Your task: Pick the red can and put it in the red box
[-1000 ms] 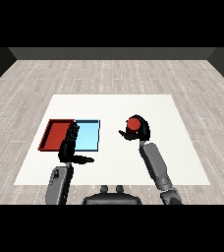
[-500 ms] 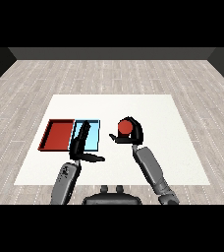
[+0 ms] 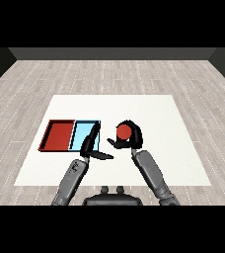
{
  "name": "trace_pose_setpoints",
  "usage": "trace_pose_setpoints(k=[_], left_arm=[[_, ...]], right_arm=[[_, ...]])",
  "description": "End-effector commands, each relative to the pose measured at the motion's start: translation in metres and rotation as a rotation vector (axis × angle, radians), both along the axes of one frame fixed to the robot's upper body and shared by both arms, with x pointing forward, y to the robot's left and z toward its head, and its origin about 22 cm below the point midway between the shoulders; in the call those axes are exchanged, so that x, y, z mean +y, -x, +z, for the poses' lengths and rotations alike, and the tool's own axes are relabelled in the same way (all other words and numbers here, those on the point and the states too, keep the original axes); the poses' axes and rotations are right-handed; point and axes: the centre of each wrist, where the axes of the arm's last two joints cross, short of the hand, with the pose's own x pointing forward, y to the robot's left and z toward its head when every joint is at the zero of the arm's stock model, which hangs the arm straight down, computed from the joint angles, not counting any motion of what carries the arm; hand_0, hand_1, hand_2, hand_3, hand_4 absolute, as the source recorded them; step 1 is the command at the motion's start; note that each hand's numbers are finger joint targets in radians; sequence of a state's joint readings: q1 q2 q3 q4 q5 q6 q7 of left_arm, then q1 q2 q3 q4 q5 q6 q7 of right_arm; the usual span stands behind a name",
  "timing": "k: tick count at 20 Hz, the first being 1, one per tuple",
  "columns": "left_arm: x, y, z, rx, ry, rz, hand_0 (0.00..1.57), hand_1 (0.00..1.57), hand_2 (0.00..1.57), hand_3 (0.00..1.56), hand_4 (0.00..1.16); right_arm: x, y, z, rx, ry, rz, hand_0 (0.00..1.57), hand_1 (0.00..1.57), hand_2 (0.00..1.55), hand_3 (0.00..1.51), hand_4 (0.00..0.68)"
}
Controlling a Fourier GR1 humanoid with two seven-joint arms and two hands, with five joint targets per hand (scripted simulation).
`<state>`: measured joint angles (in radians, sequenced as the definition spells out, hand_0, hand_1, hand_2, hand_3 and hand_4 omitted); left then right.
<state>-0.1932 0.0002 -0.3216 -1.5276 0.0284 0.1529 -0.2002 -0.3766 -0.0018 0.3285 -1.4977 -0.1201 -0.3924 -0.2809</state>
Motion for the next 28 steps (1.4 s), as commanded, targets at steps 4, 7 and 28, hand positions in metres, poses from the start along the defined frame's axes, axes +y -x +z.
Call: trace_pose_setpoints(k=[4,7,28], left_arm=[[-0.021,-0.005,-0.025,0.059,-0.003,-0.006,0.00,0.00,0.00,0.00,0.00],[-0.014,0.002,-0.015,0.066,0.021,-0.024,0.00,0.00,0.00,0.00,0.00],[-0.050,-0.008,-0.027,0.104,0.056,-0.072,0.00,0.00,0.00,0.00,0.00]], right_arm=[[0.009,0.006,0.010,-0.033,-0.004,0.037,1.45,1.45,1.44,1.39,0.651],[0.004,0.001,0.007,-0.036,-0.009,0.035,1.47,1.47,1.44,1.39,0.658],[0.053,0.026,0.015,-0.031,-0.055,0.107,1.51,1.51,1.46,1.42,0.660]])
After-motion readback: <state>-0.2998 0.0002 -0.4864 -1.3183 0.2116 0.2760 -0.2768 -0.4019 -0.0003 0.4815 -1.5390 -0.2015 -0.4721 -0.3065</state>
